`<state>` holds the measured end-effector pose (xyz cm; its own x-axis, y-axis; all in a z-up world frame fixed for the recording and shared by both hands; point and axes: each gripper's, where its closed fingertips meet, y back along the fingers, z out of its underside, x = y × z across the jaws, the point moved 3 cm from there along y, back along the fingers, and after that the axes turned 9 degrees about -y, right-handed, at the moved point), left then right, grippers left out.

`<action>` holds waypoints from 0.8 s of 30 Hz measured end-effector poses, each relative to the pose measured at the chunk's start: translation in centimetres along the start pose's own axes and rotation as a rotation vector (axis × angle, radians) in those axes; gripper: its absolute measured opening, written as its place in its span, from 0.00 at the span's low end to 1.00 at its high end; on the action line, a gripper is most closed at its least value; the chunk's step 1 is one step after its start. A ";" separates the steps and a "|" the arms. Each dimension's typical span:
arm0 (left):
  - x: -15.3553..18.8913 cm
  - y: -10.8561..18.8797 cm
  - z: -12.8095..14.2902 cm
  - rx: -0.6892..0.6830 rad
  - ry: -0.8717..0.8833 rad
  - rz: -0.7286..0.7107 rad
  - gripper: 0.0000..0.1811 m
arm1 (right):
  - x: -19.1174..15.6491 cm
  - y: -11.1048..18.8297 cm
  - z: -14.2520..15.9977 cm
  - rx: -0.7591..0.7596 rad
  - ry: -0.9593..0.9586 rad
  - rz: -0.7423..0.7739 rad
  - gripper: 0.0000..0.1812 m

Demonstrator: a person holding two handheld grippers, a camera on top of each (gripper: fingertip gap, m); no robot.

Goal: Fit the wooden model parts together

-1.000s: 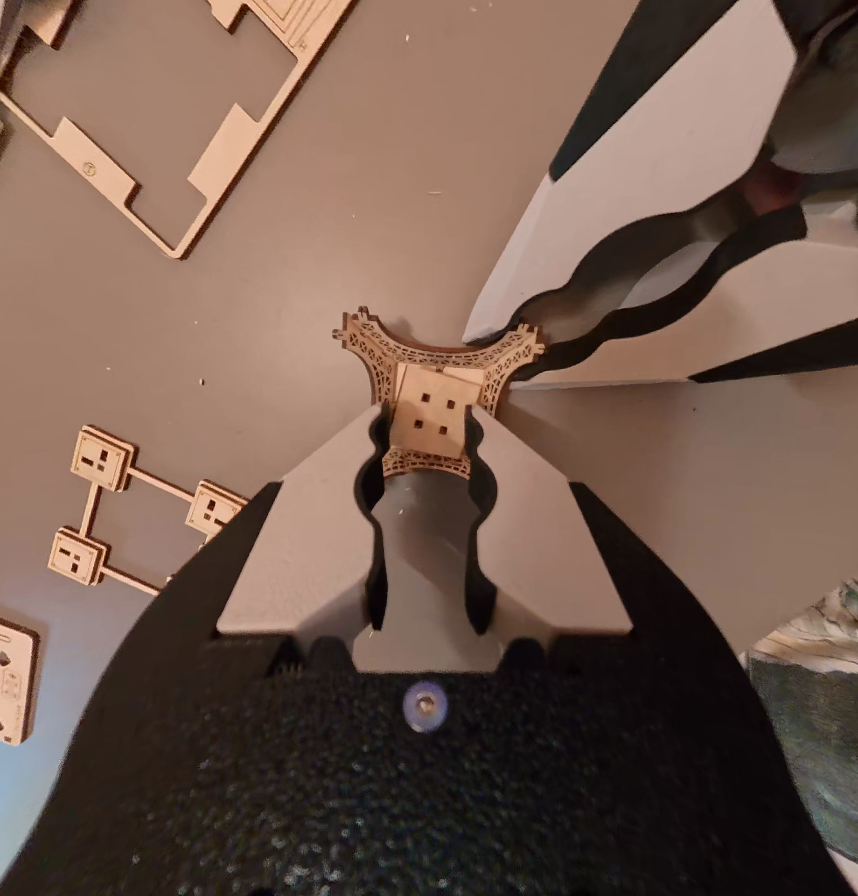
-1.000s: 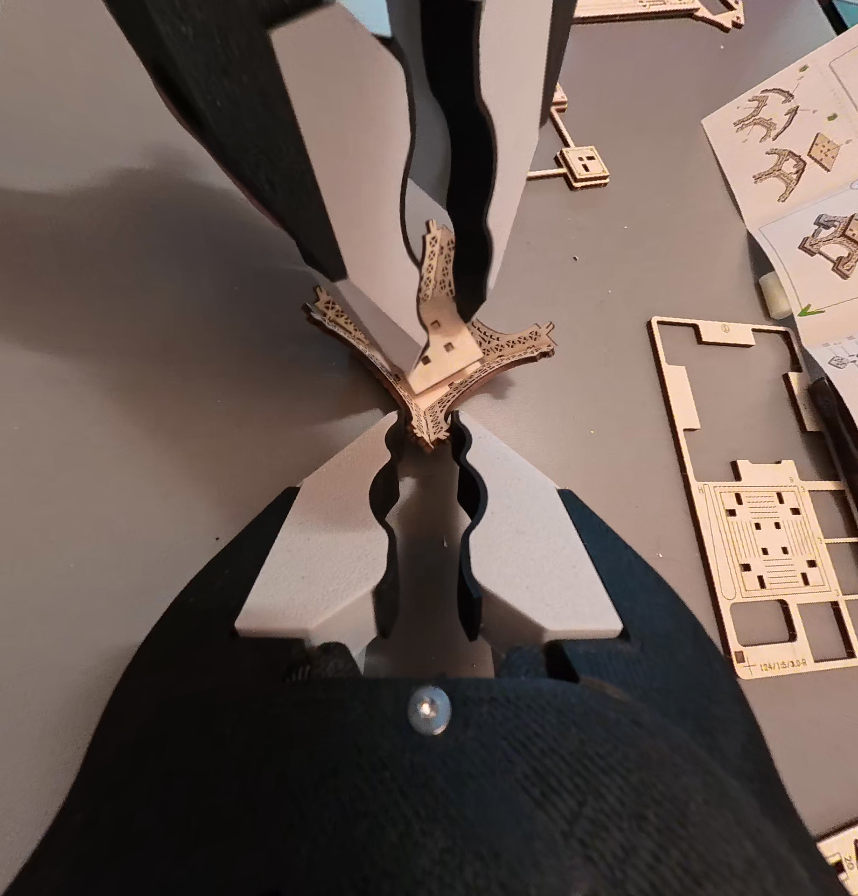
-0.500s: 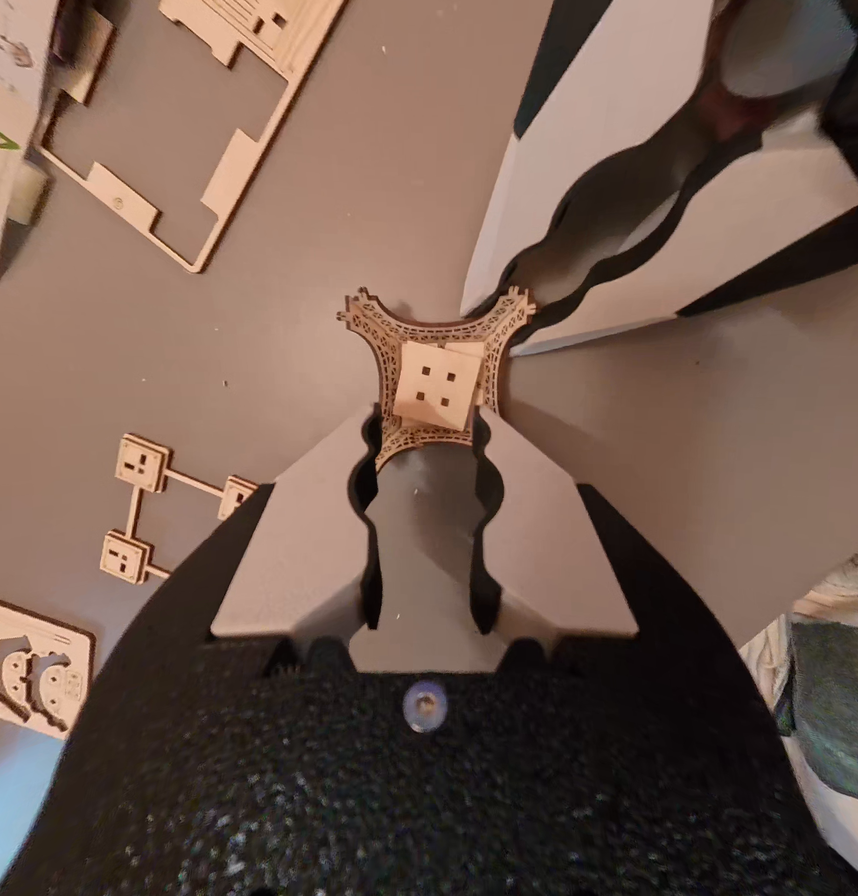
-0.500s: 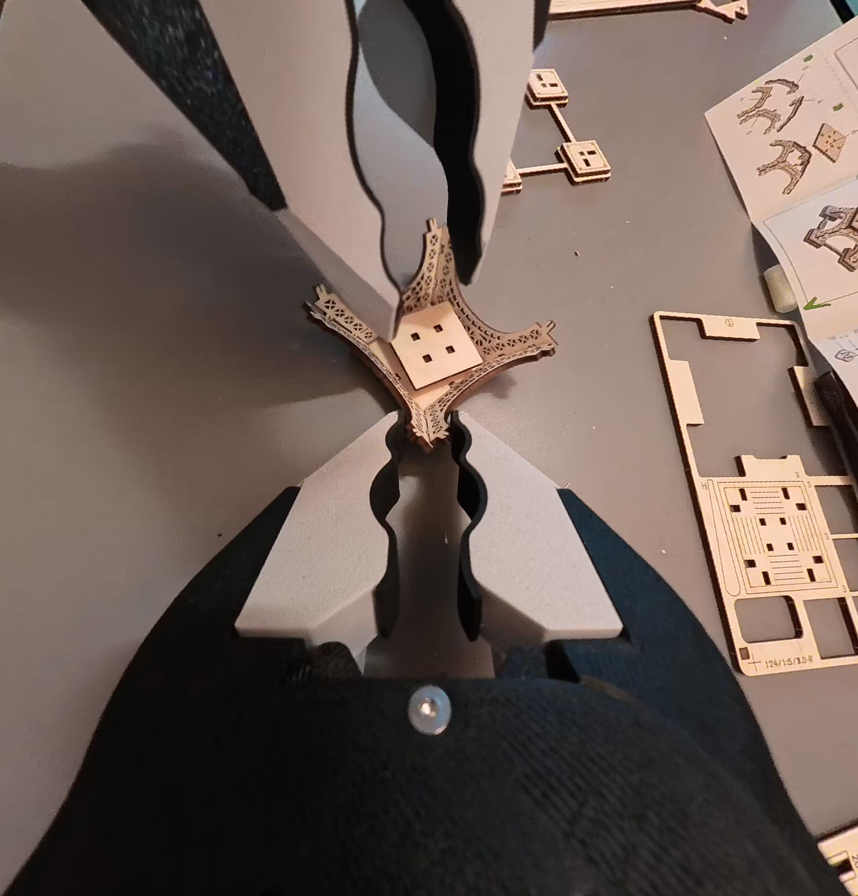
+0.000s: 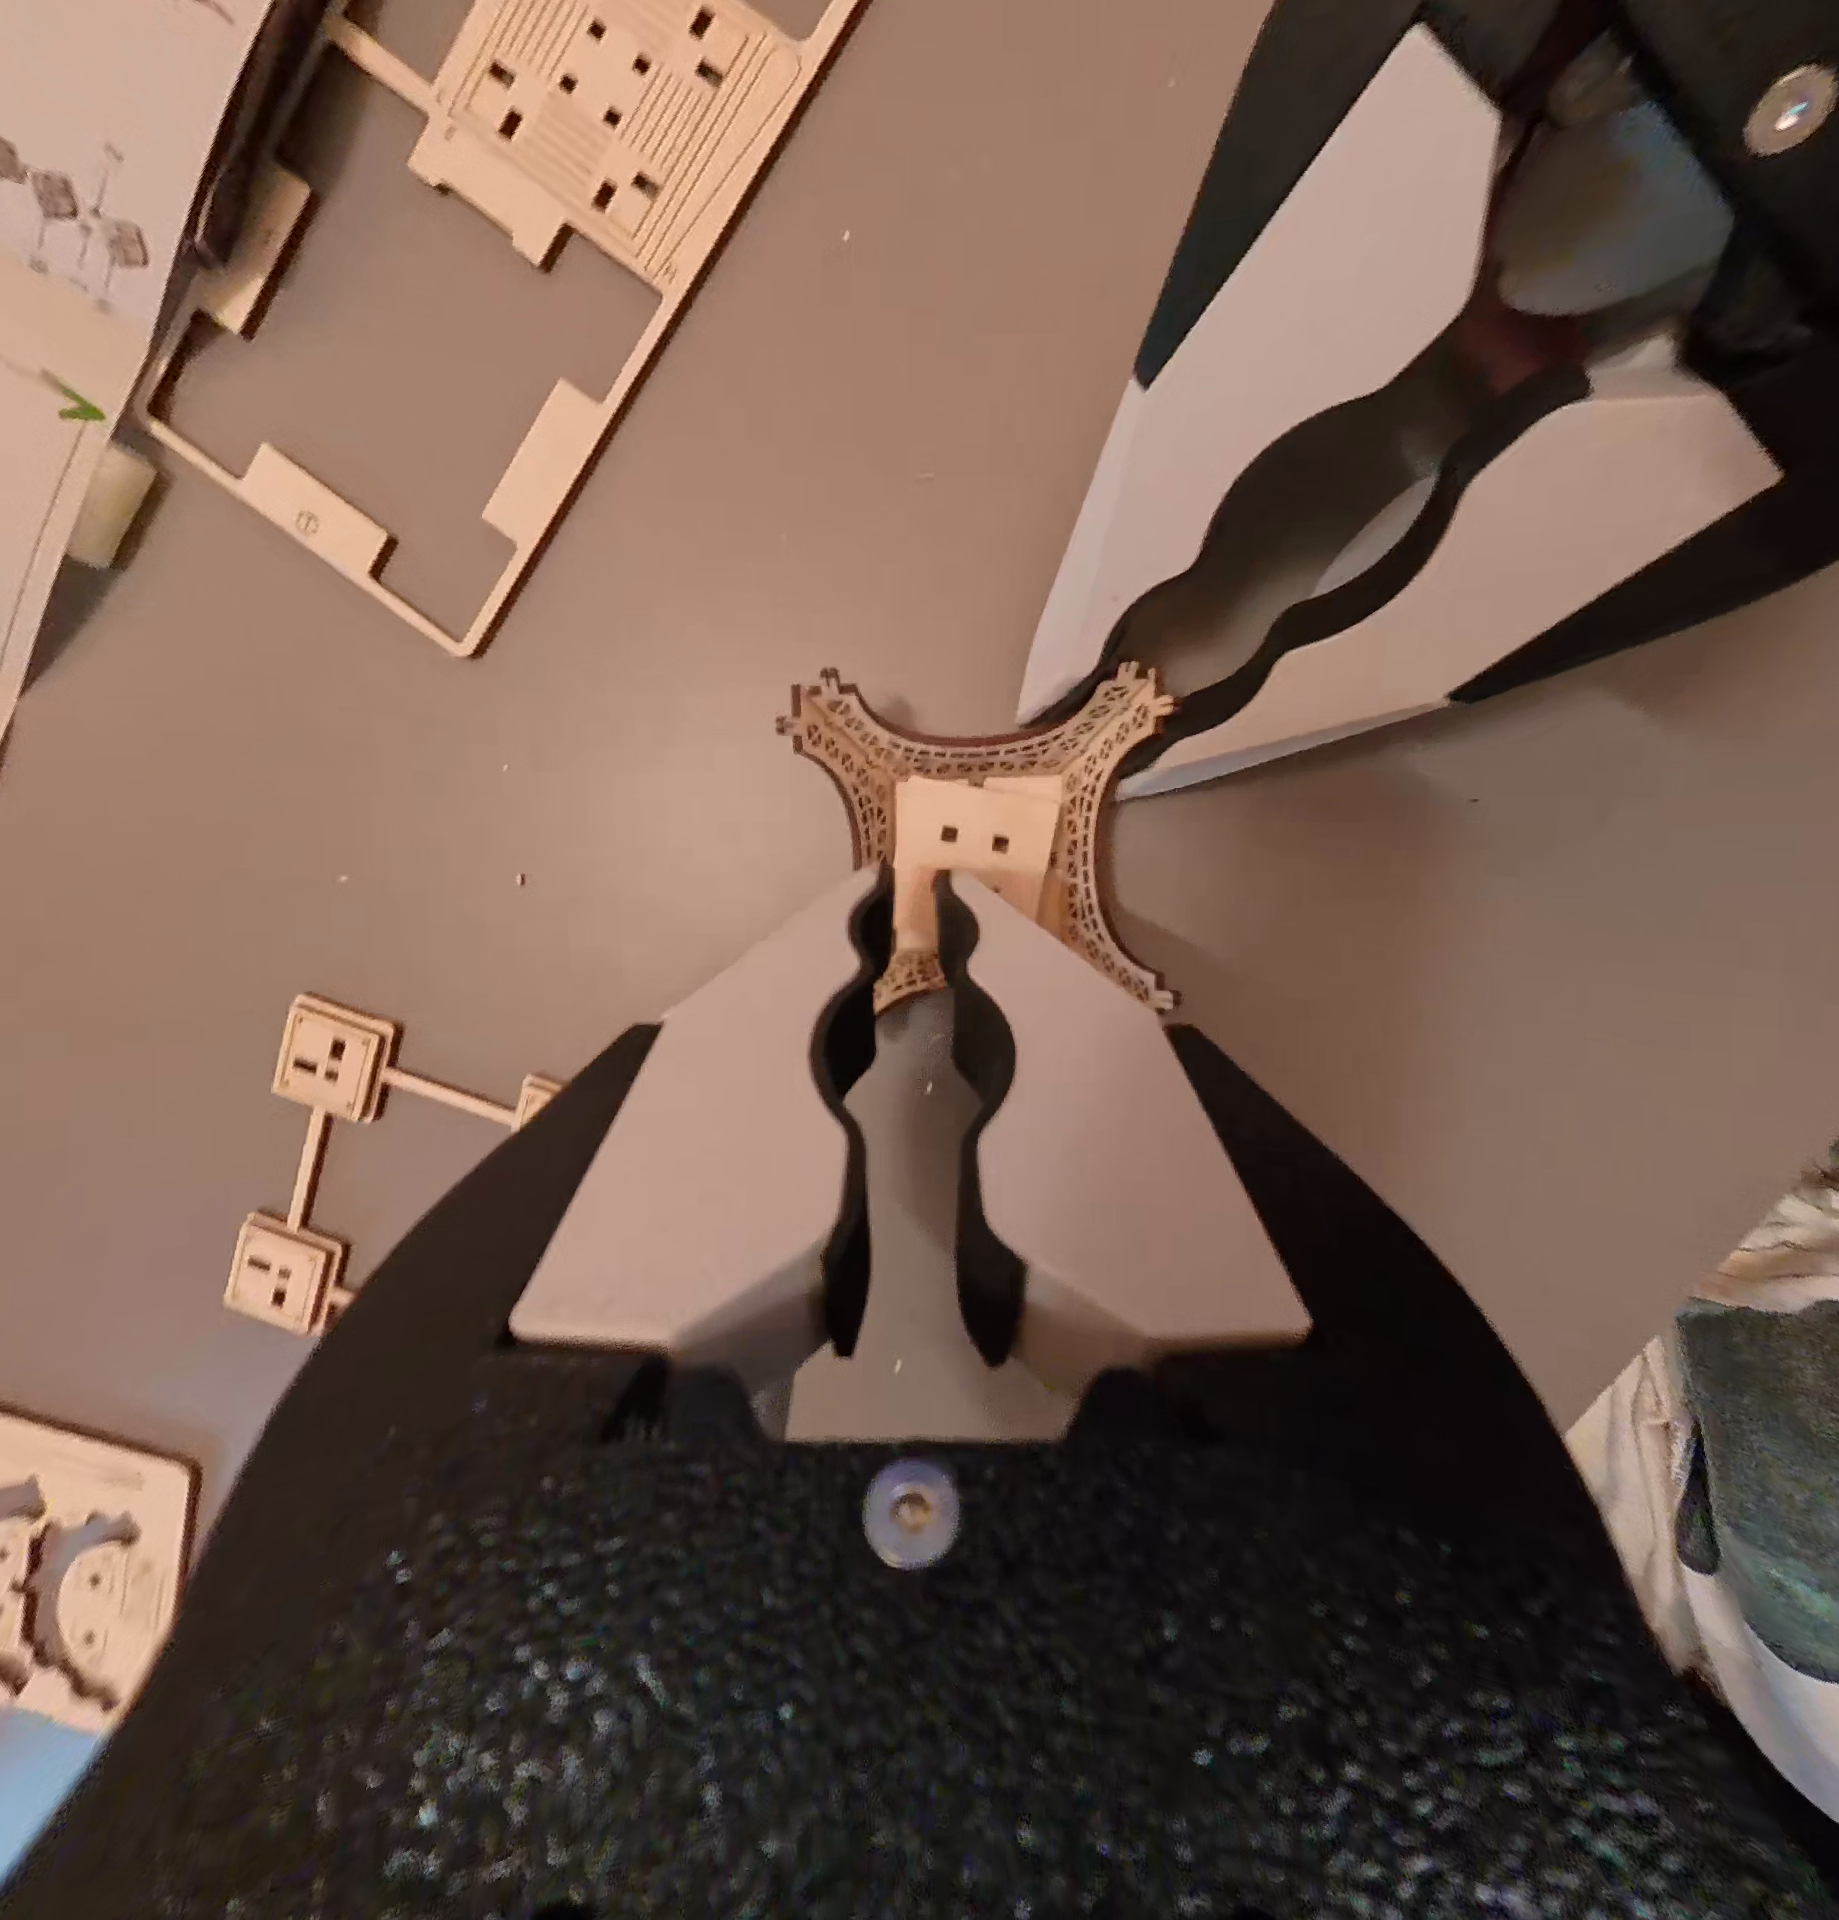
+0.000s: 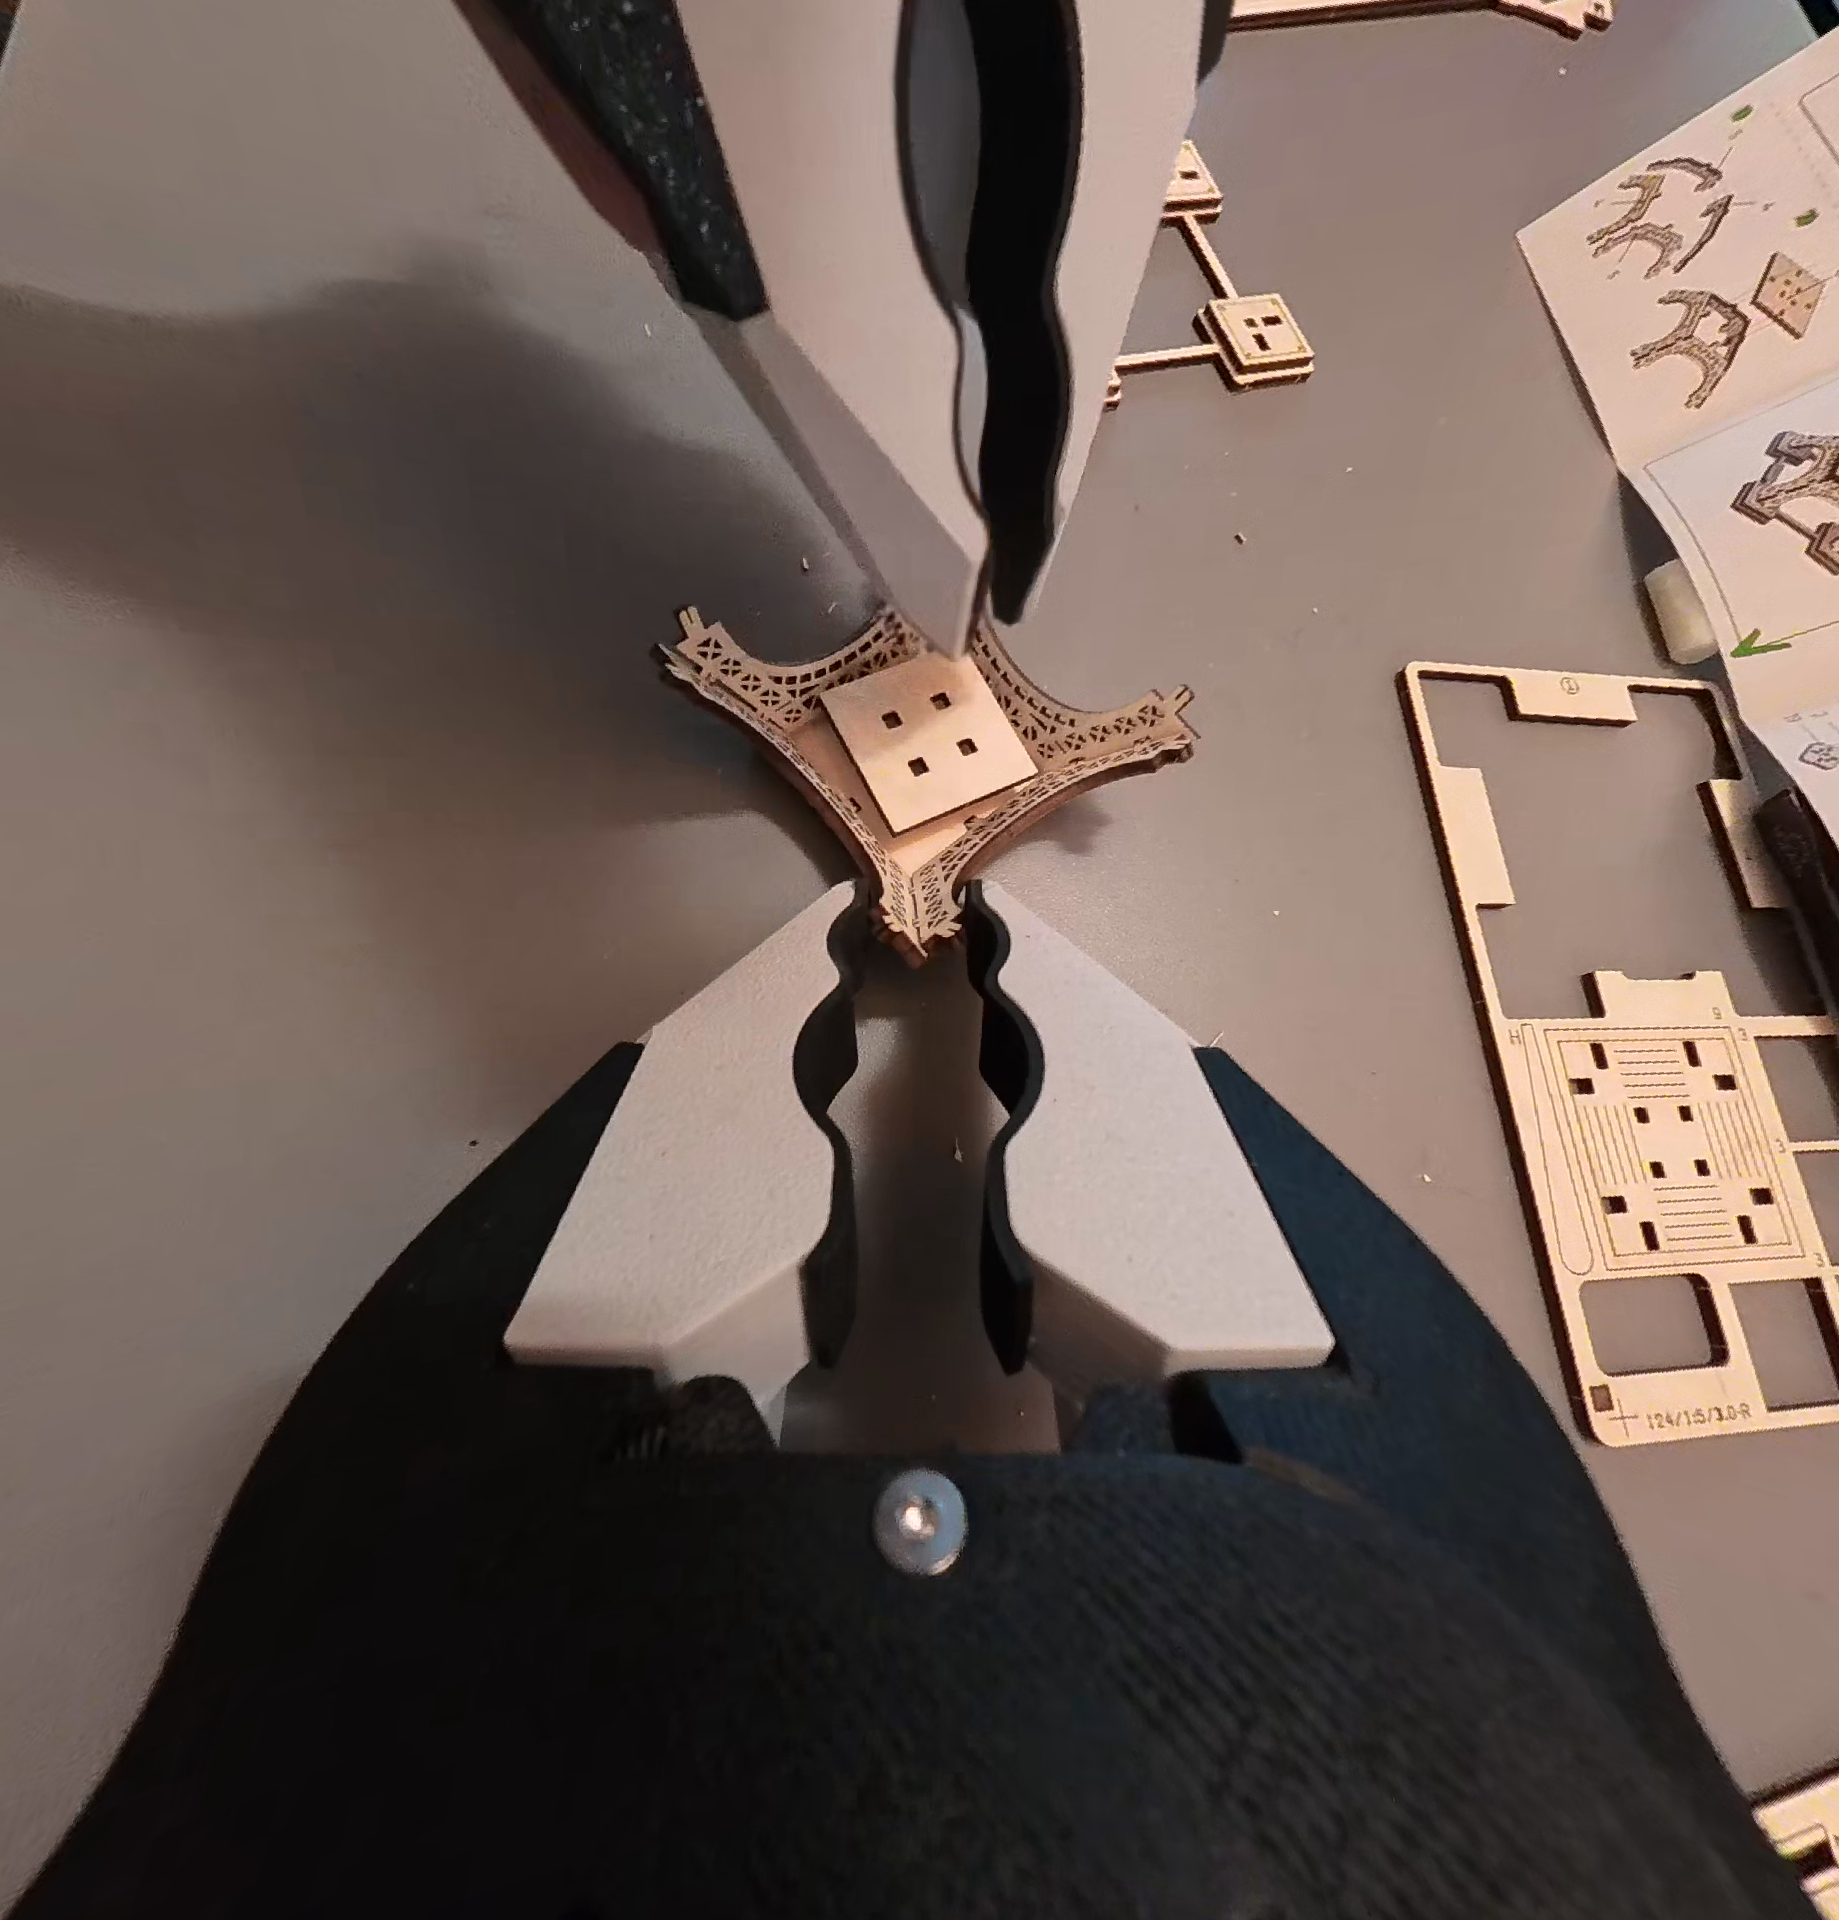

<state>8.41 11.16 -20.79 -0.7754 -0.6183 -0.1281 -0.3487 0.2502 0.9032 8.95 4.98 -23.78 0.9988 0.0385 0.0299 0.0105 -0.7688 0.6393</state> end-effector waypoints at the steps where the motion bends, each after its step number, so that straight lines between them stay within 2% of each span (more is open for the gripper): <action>1: 0.0 -0.1 -0.2 0.020 -0.007 0.021 0.01 | 0.0 0.0 0.0 0.000 -0.001 -0.001 0.08; 2: -0.1 -0.2 -0.2 0.028 -0.010 0.038 0.02 | 0.0 0.0 0.0 0.000 -0.002 -0.001 0.08; 4: -0.2 -0.4 0.0 0.025 -0.002 0.071 0.12 | 0.0 0.0 0.0 -0.001 -0.004 -0.002 0.08; 5: -0.1 -0.5 0.2 0.016 0.011 0.104 0.13 | 0.0 0.0 0.0 -0.001 -0.004 -0.002 0.08; 9: 0.5 -0.9 0.4 0.001 0.009 0.126 0.14 | 0.0 0.1 0.1 -0.001 -0.005 -0.002 0.08; 14: 0.5 -1.3 0.6 -0.043 -0.008 0.077 0.16 | 0.0 0.1 0.1 -0.001 -0.006 -0.003 0.08; 24: 1.0 -1.2 -0.2 -0.019 0.032 0.072 0.15 | 0.0 0.2 0.1 -0.004 -0.019 -0.012 0.08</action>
<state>8.12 10.08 -21.95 -0.7807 -0.6229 -0.0494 -0.2823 0.2811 0.9172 8.91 4.74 -23.74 0.9993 0.0355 0.0076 0.0223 -0.7658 0.6427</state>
